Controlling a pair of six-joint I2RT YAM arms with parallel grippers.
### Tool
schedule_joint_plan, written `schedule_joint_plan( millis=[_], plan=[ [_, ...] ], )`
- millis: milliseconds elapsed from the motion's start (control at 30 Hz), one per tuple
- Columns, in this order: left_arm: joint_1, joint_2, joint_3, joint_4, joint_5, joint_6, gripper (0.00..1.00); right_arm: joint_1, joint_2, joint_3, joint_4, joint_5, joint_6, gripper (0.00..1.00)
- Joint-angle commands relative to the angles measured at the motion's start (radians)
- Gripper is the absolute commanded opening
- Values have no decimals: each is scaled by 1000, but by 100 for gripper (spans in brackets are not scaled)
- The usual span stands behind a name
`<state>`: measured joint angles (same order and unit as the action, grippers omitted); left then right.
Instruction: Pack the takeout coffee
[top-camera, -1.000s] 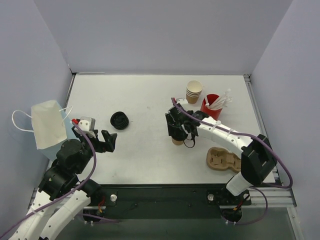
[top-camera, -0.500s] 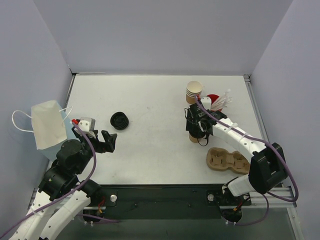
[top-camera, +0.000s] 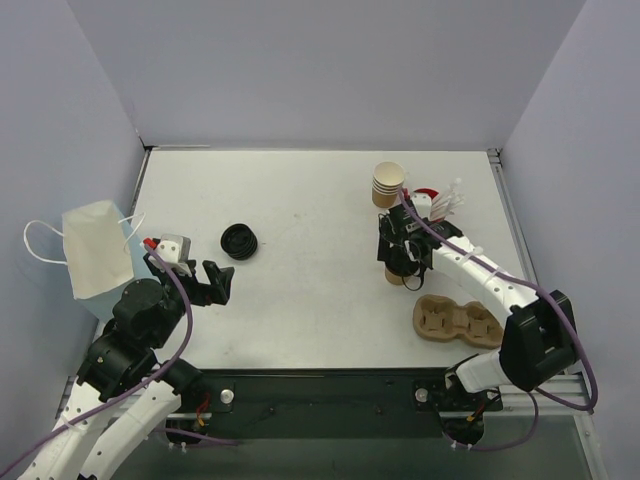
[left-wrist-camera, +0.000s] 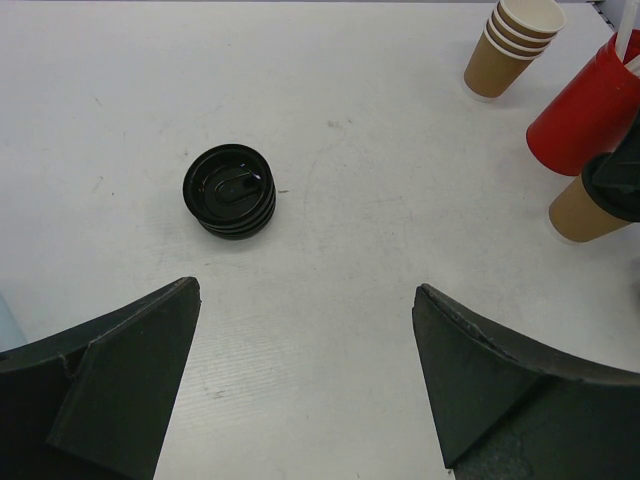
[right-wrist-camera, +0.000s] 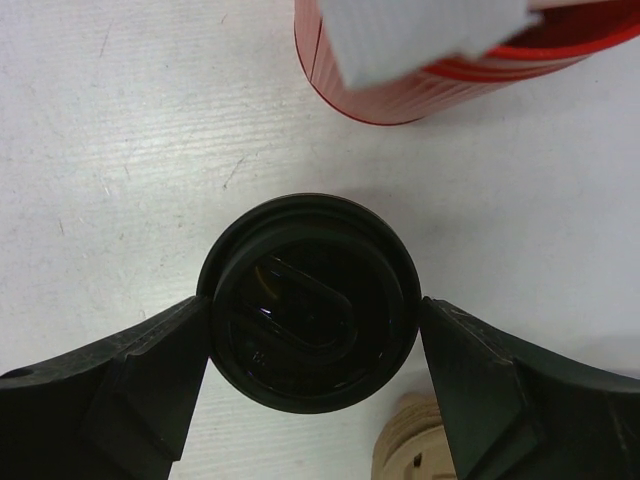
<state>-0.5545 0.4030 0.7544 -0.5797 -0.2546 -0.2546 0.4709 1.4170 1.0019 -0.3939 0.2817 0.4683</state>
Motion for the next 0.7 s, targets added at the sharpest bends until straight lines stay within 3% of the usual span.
schedule_joint_plan(
  millis=[0,433,667],
  plan=[
    [5,-4,10,20,-5,0,97,-8,-46,1,-123,-24,-34,86],
    [5,-10,8,24,2,2,97,-37,-108,30,-161,-56,-82,86],
    [5,-10,8,23,2,6,97,-35,-187,64,-195,-195,-123,85]
  ],
)
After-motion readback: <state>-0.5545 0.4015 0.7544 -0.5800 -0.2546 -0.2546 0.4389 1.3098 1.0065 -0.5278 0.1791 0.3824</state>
